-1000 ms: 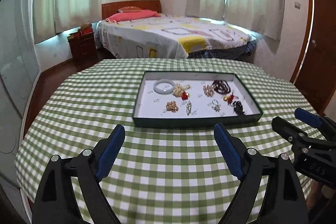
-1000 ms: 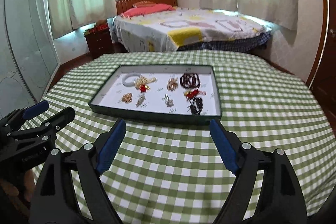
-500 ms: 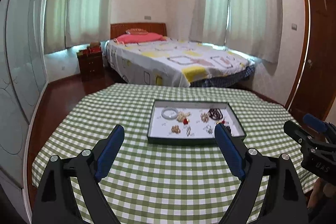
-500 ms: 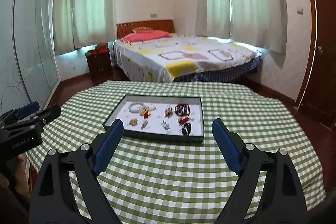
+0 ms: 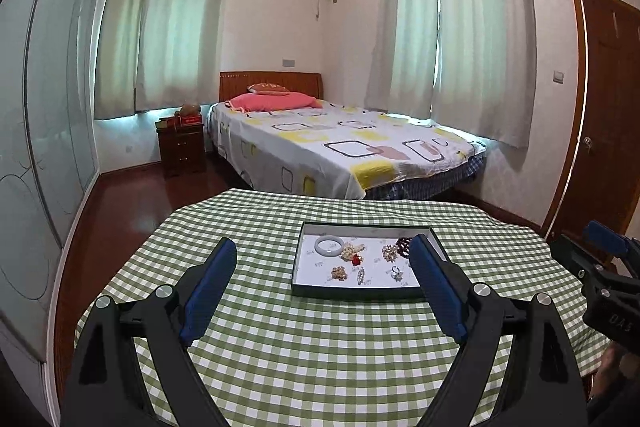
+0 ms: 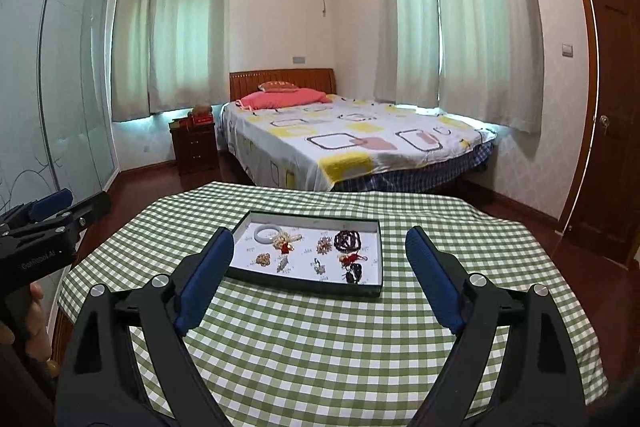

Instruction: Organize jewelry

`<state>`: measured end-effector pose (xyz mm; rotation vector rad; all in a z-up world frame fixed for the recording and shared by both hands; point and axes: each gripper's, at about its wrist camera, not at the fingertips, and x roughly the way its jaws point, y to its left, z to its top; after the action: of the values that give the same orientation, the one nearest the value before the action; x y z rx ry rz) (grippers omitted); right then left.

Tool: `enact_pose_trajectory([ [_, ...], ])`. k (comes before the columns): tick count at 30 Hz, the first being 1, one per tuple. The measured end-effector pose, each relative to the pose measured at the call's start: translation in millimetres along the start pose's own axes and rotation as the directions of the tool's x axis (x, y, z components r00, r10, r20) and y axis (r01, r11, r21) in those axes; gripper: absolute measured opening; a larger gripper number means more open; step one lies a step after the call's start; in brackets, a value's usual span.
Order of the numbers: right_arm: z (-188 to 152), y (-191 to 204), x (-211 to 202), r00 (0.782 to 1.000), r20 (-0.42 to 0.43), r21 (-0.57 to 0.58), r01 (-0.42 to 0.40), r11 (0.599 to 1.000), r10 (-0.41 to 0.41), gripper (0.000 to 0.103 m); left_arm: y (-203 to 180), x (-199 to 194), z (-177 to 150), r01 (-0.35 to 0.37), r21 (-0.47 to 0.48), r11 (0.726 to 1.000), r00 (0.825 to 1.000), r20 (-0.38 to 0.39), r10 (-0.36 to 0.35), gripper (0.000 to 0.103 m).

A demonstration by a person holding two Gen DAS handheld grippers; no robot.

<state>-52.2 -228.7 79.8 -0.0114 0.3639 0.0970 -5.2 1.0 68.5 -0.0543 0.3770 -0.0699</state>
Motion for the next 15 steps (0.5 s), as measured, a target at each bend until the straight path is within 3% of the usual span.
enact_pose_trajectory([
  [15, 0.2, 3.1, -0.4, 1.000, 0.011, -0.004, -0.007, 1.000, 0.007, 0.086, 1.2, -4.6, -1.6, -0.004, 0.001, 1.000, 1.000, 0.006, 0.004, 0.085],
])
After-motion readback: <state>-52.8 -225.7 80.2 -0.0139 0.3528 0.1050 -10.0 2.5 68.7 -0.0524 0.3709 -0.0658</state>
